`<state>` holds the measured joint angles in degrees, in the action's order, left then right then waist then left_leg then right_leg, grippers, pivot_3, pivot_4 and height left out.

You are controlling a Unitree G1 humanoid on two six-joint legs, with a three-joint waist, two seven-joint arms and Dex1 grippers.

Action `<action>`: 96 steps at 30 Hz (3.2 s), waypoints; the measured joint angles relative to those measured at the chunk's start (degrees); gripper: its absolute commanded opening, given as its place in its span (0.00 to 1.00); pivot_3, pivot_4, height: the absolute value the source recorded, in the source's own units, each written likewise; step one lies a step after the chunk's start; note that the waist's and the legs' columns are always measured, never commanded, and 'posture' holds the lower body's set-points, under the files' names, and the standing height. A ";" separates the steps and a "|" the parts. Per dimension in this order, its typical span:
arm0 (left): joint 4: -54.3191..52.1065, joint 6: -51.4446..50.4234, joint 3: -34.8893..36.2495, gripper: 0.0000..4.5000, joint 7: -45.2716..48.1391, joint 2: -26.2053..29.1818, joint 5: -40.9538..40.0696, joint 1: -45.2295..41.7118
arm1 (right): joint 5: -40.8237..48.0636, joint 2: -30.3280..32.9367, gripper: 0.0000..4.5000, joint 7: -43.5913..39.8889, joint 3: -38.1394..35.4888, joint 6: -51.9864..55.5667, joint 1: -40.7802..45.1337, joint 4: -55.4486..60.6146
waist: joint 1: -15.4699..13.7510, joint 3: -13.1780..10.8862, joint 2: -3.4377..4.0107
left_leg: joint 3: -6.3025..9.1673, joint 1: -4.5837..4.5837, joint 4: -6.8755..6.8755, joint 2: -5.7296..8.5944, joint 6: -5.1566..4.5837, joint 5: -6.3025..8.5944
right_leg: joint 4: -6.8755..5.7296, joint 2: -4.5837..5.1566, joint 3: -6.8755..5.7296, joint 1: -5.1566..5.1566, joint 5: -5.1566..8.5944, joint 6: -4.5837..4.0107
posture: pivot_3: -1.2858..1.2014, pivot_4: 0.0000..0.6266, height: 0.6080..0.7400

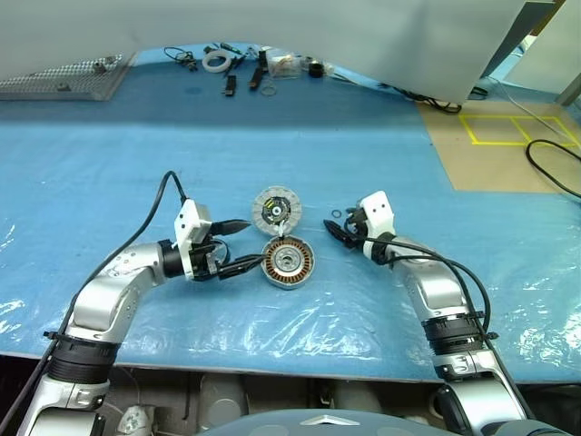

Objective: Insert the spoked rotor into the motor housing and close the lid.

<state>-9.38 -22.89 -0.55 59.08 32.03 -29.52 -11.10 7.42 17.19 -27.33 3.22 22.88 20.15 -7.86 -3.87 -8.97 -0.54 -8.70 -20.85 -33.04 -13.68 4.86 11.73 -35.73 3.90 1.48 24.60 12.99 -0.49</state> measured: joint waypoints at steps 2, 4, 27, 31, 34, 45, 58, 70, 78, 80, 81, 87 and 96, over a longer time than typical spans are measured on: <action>-0.01 0.00 0.04 1.00 0.00 0.00 0.00 0.00 | -0.60 -0.05 0.80 0.04 0.38 -0.80 0.08 -0.44 | 0.00 0.00 0.00 | 0.00 0.01 0.00 0.00 0.00 0.00 | 0.00 0.00 0.00 0.00 0.00 0.00 | 0.52 0.24 1.00; -0.01 0.00 0.03 1.00 -0.01 0.00 0.00 -0.01 | -1.01 -0.09 0.80 0.12 0.50 -1.36 0.16 -0.83 | 0.00 0.00 0.00 | 0.00 0.02 0.00 0.00 0.00 0.00 | -0.01 0.00 0.01 0.00 0.00 0.00 | 0.52 0.24 1.00; -0.01 0.18 -0.11 1.00 -0.21 -0.43 0.52 -0.07 | -3.25 -0.90 0.22 1.50 0.70 -3.53 1.15 -3.10 | 0.00 0.00 0.00 | 0.00 0.04 0.00 0.00 0.00 0.00 | 0.00 0.00 0.01 -0.03 -0.01 0.01 | 0.52 0.24 1.00; 0.00 0.19 -0.13 1.00 -0.33 -0.52 0.56 -0.12 | -3.26 -0.90 0.15 1.37 0.69 -3.55 1.16 -3.10 | 0.00 0.00 0.00 | 0.00 0.05 0.00 0.00 0.00 0.00 | 0.00 0.00 0.01 -0.03 -0.01 0.01 | 0.52 0.24 1.00; 0.00 0.17 -0.12 1.00 -0.33 -0.52 0.54 -0.12 | -3.19 -0.81 0.15 1.09 0.68 -3.32 1.21 -3.02 | 0.00 0.00 0.00 | 0.00 0.05 0.00 0.00 0.00 0.00 | -0.01 0.00 0.01 -0.03 -0.01 0.01 | 0.52 0.24 1.00; -0.70 -0.83 0.16 1.00 1.44 1.77 -0.12 1.47 | 4.41 3.58 0.15 -5.64 -2.34 7.08 1.98 11.08 | -0.02 -0.01 0.01 | 0.00 0.05 0.03 0.00 0.00 0.00 | 0.01 -0.01 0.01 -0.02 -0.01 0.02 | 0.52 0.24 1.00; -3.12 0.44 2.70 1.00 3.48 5.73 -1.05 3.83 | 20.87 15.98 0.15 -27.27 4.30 23.24 7.13 26.65 | -0.02 -0.01 0.01 | 0.00 0.13 0.03 -0.04 -0.01 0.00 | 0.01 0.00 0.02 -0.08 0.03 -0.05 | 0.52 0.24 1.00; -7.52 0.80 2.18 1.00 4.34 6.13 -1.71 6.74 | 13.17 14.84 0.15 -32.57 15.72 13.08 9.26 16.42 | -0.03 0.00 0.00 | 0.00 0.08 0.01 -0.03 -0.01 0.00 | 0.02 0.00 0.00 -0.08 0.09 -0.16 | 0.52 0.24 1.00; -7.99 1.86 0.38 1.00 3.61 5.21 -1.23 6.96 | 11.07 14.05 0.15 -33.97 16.67 10.04 9.25 12.65 | -0.03 0.00 0.00 | 0.00 0.09 0.00 -0.03 -0.02 0.00 | 0.00 0.00 0.01 -0.08 0.09 -0.15 | 0.52 0.24 1.00; -7.99 1.94 0.09 1.00 3.28 4.96 -0.97 6.96 | 10.40 13.71 0.15 -34.37 17.16 9.57 9.25 11.72 | -0.02 0.00 0.00 | 0.00 0.10 0.00 -0.04 -0.02 0.00 | 0.00 0.00 0.00 -0.08 0.08 -0.15 | 0.52 0.24 1.00; -7.99 1.98 0.09 1.00 3.20 4.93 -0.89 6.96 | 10.17 13.67 0.15 -34.47 17.52 9.34 9.22 11.29 | -0.02 0.00 0.00 | 0.00 0.10 0.00 -0.04 -0.02 0.00 | 0.00 0.00 0.00 -0.08 0.08 -0.15 | 0.52 0.24 1.00; -7.97 2.62 -0.10 1.00 3.23 4.93 -0.62 6.96 | 8.04 12.12 0.15 -35.69 18.58 7.03 9.30 8.37 | -0.02 0.00 0.00 | 0.00 0.09 -0.02 -0.03 -0.02 0.00 | -0.01 -0.01 0.00 -0.08 0.09 -0.15 | 0.52 0.24 1.00; -7.95 2.76 -0.17 1.00 3.24 4.93 -0.58 7.09 | 4.23 9.73 0.15 -37.11 20.30 2.00 10.98 4.15 | 0.05 0.00 0.00 | 0.00 0.10 -0.05 -0.04 -0.02 0.00 | -0.03 0.00 0.00 -0.08 0.09 -0.17 | 0.52 0.24 1.00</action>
<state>-17.33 -20.13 -0.72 62.32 36.97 -30.09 -4.01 11.64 26.92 -64.44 23.52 24.88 31.13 -3.71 -3.82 -8.97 -0.54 -8.70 -20.75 -33.09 -13.72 4.84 11.72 -35.76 3.89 1.48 24.51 13.08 -0.65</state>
